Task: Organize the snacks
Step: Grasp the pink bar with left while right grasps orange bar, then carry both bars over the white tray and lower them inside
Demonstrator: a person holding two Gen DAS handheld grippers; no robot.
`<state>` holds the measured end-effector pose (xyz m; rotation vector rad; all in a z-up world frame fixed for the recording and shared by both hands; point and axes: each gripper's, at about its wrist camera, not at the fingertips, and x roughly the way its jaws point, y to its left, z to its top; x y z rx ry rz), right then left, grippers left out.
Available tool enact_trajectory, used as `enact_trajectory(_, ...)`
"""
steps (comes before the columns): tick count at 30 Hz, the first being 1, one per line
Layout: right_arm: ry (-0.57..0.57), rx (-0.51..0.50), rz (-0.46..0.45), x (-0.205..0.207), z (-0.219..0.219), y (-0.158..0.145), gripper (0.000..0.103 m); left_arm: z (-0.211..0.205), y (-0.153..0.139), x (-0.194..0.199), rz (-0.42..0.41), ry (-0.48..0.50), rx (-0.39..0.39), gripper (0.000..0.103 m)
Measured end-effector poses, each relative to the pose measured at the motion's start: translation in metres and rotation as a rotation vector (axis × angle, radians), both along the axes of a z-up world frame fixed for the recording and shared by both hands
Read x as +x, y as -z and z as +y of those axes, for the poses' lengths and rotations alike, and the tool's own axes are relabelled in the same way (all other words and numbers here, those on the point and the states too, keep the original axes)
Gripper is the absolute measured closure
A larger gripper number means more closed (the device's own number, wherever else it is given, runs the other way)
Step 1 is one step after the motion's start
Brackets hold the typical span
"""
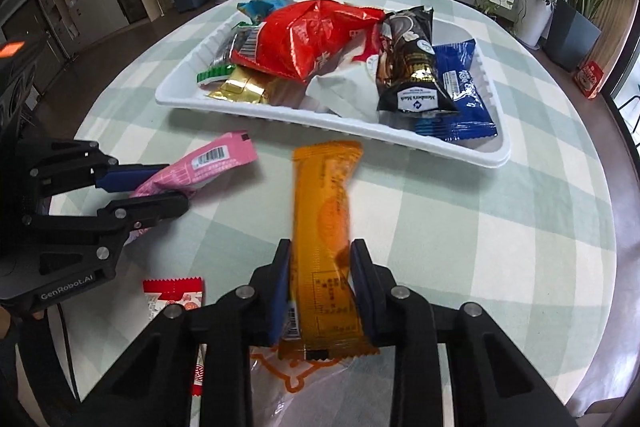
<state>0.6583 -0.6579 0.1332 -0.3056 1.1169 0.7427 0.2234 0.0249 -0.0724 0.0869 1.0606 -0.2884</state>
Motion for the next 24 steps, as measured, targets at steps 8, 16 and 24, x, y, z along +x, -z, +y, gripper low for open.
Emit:
enact_trajectory(8,0.050,0.096,0.033,0.006,-0.012,-0.011,0.080,0.016,-0.008,-0.016,-0.024,-0.040,-0.091,0.083)
enact_trajectory(16,0.113,0.202,0.046,0.003,-0.037,-0.034,0.081,0.038,-0.020,-0.038,-0.055,-0.100,-0.203,0.083)
enact_trajectory(24,0.153,0.252,0.054,-0.002,-0.057,-0.041,0.081,0.042,-0.030,-0.049,-0.083,-0.114,-0.249,0.083)
